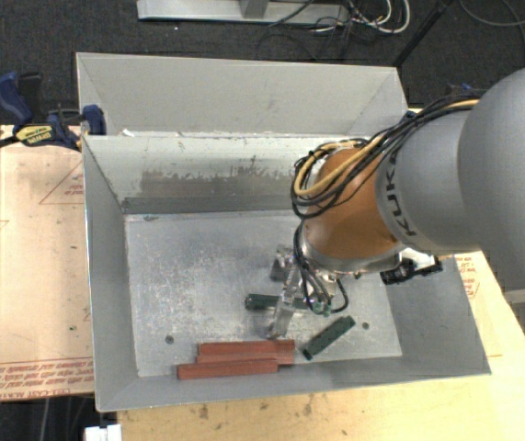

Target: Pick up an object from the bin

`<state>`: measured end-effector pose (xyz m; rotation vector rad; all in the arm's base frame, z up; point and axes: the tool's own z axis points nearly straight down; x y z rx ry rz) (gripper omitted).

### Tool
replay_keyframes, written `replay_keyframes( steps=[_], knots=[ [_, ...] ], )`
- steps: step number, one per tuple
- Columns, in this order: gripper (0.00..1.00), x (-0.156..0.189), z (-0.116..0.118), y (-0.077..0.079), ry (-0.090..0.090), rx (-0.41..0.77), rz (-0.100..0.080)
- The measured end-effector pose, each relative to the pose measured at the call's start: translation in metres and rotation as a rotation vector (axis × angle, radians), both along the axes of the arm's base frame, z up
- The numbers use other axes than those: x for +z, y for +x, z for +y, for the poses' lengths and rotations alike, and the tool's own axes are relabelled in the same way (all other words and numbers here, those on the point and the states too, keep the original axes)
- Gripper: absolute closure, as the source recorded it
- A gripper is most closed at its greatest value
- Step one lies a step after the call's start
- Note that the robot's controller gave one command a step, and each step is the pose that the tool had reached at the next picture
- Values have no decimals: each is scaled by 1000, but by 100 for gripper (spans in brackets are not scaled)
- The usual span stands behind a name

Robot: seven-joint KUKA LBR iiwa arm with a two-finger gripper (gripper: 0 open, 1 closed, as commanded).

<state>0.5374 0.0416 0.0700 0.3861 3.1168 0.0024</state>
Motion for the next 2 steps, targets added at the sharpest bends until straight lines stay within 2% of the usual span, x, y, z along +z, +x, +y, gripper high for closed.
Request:
replay_keyframes(
  steps=[1, 2],
  knots=[
    [100, 1, 3, -8, 0, 75, 0],
    [100, 1, 3, -8, 0, 74, 0]
  ],
)
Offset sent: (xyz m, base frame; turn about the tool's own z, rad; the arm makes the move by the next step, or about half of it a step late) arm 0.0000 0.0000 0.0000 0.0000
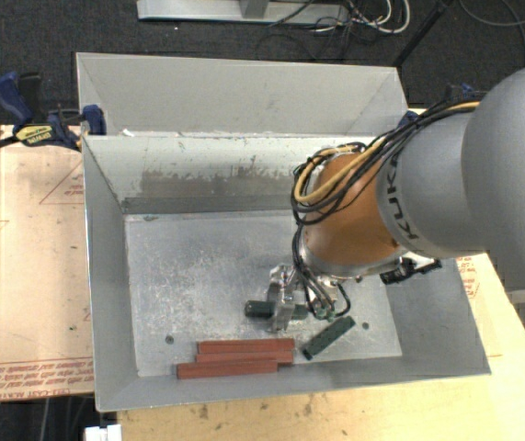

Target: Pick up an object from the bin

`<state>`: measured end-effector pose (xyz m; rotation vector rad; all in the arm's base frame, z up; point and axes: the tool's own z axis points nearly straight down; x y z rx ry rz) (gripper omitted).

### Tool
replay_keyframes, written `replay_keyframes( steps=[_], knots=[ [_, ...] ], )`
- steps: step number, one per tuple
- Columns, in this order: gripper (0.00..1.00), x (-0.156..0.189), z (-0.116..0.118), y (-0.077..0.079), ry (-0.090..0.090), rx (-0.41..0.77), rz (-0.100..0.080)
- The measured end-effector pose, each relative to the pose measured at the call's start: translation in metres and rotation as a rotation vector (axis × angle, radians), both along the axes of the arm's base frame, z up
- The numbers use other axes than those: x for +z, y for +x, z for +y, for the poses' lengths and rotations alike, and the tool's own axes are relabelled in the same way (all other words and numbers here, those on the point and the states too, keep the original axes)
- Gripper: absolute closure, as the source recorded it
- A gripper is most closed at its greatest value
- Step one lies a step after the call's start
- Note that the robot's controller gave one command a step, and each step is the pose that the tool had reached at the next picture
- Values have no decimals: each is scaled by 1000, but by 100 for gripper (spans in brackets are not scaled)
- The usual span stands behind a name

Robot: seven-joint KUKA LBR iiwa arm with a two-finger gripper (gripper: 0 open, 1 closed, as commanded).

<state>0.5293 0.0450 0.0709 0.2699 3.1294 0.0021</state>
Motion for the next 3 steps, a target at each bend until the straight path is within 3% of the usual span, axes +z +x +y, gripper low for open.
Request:
replay_keyframes(
  steps=[2, 3],
  knots=[
    [100, 24, 0, -3, -1, 0, 11],
    [100, 45, 0, -1, 0, 0, 2]
  ],
)
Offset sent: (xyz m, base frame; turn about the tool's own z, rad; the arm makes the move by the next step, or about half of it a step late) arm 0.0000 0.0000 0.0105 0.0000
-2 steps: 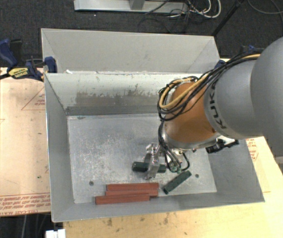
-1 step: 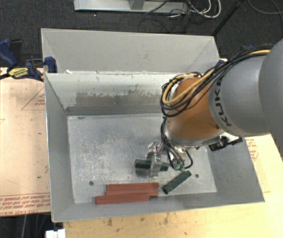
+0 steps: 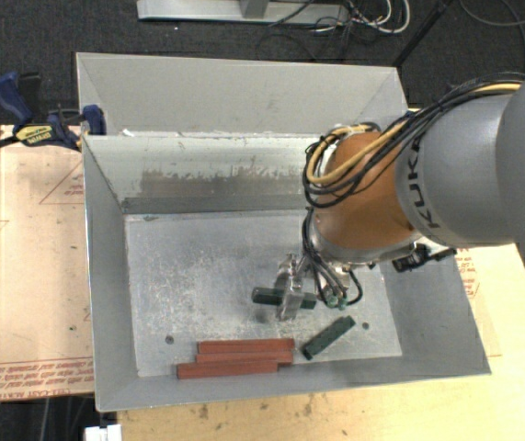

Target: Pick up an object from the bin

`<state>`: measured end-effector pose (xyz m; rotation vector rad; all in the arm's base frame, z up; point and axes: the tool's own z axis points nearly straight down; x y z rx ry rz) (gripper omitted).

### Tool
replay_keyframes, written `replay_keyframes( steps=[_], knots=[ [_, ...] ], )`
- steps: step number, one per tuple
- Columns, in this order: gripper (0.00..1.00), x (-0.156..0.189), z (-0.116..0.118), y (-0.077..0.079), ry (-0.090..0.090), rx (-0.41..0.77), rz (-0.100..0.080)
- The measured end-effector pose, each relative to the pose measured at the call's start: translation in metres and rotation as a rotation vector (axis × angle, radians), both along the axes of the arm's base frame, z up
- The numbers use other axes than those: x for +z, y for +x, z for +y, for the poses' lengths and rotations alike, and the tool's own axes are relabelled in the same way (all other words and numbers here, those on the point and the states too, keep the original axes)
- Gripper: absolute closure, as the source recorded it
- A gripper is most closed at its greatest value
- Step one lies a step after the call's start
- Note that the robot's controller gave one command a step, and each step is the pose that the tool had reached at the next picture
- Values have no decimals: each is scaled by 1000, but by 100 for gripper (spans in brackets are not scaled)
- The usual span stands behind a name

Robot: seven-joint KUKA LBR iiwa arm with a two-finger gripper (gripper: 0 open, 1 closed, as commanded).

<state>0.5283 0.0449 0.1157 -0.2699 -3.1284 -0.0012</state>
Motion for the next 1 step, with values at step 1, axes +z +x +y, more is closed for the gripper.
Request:
replay_keyframes(
  steps=[1],
  knots=[
    [100, 12, 0, 1, 0, 0, -7]
  ],
)
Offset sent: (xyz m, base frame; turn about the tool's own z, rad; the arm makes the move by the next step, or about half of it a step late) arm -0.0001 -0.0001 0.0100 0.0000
